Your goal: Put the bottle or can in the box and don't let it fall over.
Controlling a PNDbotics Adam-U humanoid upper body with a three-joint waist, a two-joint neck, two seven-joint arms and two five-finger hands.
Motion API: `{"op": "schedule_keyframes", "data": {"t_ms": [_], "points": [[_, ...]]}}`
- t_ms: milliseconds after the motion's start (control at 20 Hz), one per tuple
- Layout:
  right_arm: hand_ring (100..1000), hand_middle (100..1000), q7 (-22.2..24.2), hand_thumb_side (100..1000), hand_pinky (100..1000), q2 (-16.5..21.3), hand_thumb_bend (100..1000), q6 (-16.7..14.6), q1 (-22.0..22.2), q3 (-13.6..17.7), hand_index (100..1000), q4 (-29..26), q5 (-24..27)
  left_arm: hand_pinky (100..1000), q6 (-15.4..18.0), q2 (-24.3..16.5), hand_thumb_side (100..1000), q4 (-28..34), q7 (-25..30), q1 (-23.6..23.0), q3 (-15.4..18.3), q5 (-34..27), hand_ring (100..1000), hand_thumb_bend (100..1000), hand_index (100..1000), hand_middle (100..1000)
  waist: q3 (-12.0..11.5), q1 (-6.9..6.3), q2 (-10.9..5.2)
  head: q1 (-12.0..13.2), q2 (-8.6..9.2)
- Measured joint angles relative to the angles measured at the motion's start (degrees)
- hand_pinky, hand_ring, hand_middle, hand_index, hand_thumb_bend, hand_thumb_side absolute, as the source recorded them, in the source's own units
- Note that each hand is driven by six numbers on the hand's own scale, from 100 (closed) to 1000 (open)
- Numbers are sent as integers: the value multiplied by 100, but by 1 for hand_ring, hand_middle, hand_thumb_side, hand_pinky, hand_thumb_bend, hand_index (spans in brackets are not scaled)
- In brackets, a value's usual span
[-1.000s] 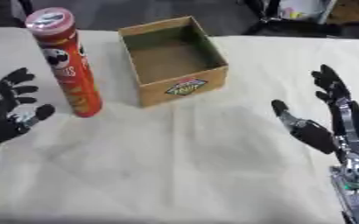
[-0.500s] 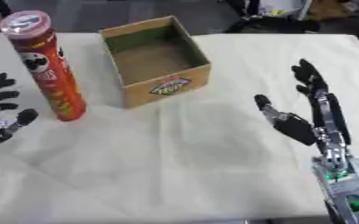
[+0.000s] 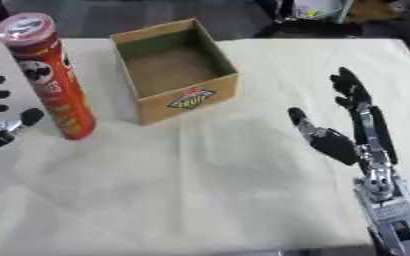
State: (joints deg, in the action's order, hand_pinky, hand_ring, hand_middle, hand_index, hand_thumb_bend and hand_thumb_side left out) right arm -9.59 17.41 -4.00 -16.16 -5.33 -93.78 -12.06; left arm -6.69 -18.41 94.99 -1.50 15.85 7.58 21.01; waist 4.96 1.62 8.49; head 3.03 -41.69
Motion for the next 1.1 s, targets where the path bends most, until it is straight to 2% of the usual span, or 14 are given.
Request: {"op": "schedule_keyframes", "data": {"t_ms": [300, 550, 750, 1100], "points": [[940, 888, 9, 355, 917, -2, 503, 6, 8, -1, 1000, 0, 0, 772, -260, -26, 536, -606, -445, 465, -173, 123, 826, 918, 932, 855, 25, 0, -5, 22, 1], [942, 890, 9, 360, 921, -4, 490, 8, 48, -1, 1000, 0, 0, 774, -328, -26, 543, -1068, -618, 774, -259, 224, 828, 930, 932, 856, 49, 0, -6, 44, 1], [943, 891, 26, 362, 922, -10, 486, 4, 54, -2, 1000, 1, 0, 773, -271, -25, 543, -1309, -593, 1016, -334, 196, 829, 924, 933, 856, 58, 3, -7, 62, 1], [947, 895, 62, 361, 923, -54, 485, -11, 53, -5, 1000, 14, 1, 764, 49, -17, 518, -1564, -293, 1293, -445, -324, 822, 873, 925, 850, 67, 25, -7, 96, 1]]}}
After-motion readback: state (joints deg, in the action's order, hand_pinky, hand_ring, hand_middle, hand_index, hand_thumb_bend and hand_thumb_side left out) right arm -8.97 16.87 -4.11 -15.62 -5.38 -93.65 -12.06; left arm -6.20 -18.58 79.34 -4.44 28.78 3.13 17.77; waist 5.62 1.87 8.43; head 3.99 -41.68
